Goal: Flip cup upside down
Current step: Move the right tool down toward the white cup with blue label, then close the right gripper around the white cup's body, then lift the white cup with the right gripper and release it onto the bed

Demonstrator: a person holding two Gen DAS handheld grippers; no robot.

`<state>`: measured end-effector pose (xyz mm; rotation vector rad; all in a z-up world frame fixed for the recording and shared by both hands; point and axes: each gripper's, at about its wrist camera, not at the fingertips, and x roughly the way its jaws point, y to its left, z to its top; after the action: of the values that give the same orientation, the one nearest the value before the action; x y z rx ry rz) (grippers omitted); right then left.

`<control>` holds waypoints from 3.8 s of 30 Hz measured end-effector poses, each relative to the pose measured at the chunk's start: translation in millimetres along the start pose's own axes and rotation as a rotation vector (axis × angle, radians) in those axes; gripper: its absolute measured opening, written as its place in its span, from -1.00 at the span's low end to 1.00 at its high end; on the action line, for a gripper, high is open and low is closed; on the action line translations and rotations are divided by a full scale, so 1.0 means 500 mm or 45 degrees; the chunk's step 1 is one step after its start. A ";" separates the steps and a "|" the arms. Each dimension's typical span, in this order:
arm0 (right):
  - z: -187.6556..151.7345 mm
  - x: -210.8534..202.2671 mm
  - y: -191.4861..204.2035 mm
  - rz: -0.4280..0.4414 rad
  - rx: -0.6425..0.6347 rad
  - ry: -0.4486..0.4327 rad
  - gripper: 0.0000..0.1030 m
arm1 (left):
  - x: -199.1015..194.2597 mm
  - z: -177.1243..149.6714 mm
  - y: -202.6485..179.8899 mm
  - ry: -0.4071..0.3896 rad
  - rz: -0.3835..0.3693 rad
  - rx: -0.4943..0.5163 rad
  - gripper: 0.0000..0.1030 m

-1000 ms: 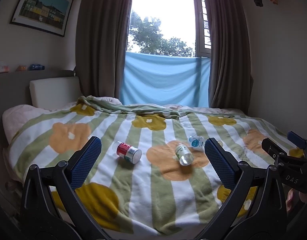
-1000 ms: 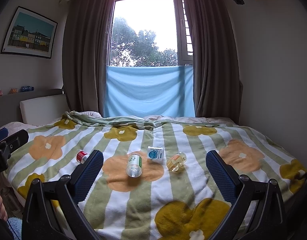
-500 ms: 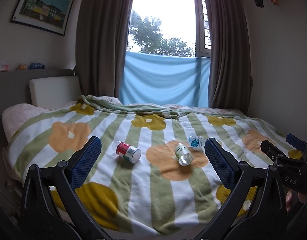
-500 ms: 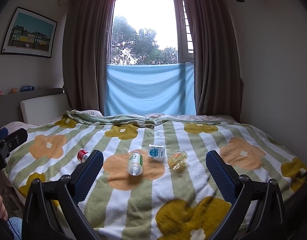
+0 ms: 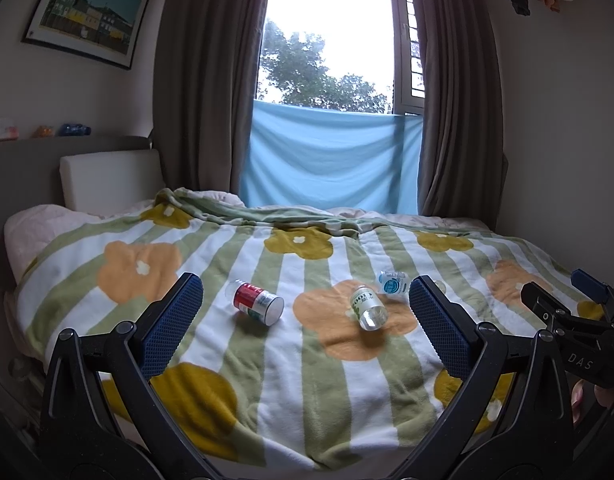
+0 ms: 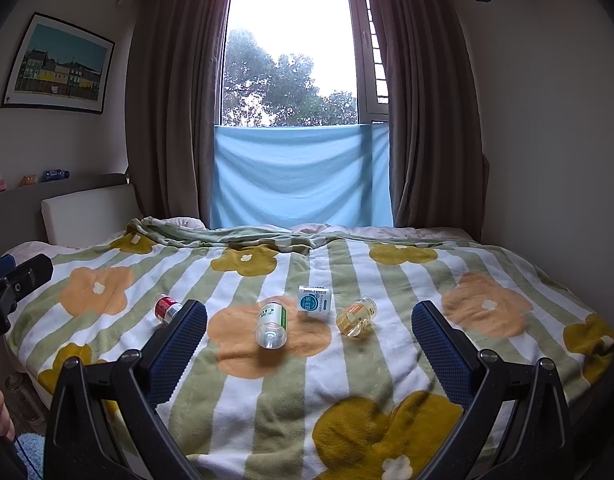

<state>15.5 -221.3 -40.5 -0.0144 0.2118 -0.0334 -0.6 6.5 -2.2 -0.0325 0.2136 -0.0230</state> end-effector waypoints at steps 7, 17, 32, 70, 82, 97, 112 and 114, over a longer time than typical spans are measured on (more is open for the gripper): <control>-0.038 0.011 0.009 0.004 0.005 0.022 0.99 | 0.008 -0.012 0.000 0.013 0.010 -0.008 0.99; -0.045 0.025 -0.010 0.005 0.049 0.097 0.99 | 0.029 -0.018 0.007 0.054 0.036 -0.038 0.99; 0.051 0.304 -0.115 0.314 0.422 0.473 0.99 | 0.099 -0.042 0.057 0.152 0.082 -0.089 0.99; -0.139 0.996 -0.147 -0.211 1.335 1.345 0.88 | 0.234 -0.172 0.194 0.289 0.073 -0.247 0.99; -0.159 1.014 -0.136 -0.221 1.068 1.389 0.20 | 0.251 -0.180 0.200 0.310 0.047 -0.265 0.99; -0.088 0.940 -0.098 0.023 0.855 1.385 0.18 | 0.257 -0.193 0.182 0.333 0.089 -0.208 0.99; -0.145 0.648 0.016 0.477 0.707 1.539 0.18 | 0.224 -0.205 0.187 0.353 0.120 -0.243 0.99; -0.174 0.637 0.032 0.496 0.748 1.540 0.18 | 0.223 -0.207 0.191 0.354 0.122 -0.253 0.99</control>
<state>309.0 -217.4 -192.7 0.6479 1.4023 0.2951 88.2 96.1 -130.1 -0.2176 0.4951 0.0895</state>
